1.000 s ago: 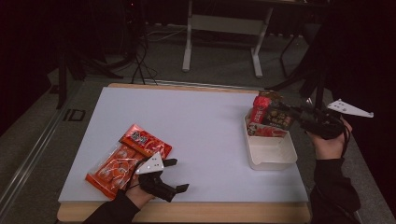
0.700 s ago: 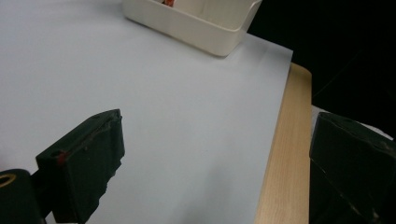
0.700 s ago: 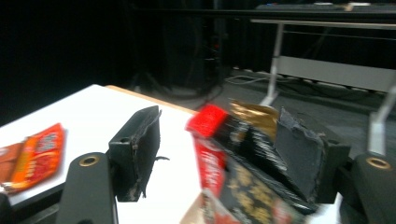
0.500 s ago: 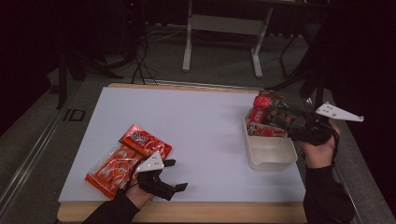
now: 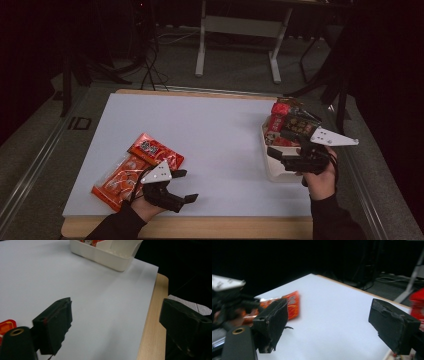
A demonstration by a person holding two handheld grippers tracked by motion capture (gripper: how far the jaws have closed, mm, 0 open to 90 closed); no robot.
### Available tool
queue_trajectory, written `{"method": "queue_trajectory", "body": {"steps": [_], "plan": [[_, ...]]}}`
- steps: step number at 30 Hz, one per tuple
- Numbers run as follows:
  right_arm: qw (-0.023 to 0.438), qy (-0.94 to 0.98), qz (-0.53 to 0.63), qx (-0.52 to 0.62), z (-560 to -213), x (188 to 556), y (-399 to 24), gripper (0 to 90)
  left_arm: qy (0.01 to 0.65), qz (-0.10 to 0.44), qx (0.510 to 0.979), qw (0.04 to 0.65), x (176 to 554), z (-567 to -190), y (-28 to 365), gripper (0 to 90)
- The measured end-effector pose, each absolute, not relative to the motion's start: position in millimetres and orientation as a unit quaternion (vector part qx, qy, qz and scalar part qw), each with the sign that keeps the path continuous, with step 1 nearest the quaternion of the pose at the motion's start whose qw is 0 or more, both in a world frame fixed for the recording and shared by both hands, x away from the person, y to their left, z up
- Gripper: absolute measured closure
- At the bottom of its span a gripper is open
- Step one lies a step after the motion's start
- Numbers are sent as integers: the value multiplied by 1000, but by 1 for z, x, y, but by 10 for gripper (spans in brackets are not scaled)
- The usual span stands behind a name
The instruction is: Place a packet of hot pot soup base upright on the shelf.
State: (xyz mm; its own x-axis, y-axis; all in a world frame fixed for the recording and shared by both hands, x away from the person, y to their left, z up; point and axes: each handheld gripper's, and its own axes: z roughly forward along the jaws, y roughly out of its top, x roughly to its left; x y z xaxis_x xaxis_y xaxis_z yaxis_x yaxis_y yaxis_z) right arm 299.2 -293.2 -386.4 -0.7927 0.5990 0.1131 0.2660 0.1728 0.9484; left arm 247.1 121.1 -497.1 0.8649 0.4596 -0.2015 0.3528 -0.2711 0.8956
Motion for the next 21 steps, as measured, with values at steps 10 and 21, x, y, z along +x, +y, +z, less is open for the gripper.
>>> {"method": "queue_trajectory", "body": {"steps": [10,21], "plan": [[137,753,583,273,-387,272,-285,158,284,78,791,536,253,-467,159,204],[134,757,580,270,-400,250,-280,160,337,127,771,525,258,-450,214,471]]}}
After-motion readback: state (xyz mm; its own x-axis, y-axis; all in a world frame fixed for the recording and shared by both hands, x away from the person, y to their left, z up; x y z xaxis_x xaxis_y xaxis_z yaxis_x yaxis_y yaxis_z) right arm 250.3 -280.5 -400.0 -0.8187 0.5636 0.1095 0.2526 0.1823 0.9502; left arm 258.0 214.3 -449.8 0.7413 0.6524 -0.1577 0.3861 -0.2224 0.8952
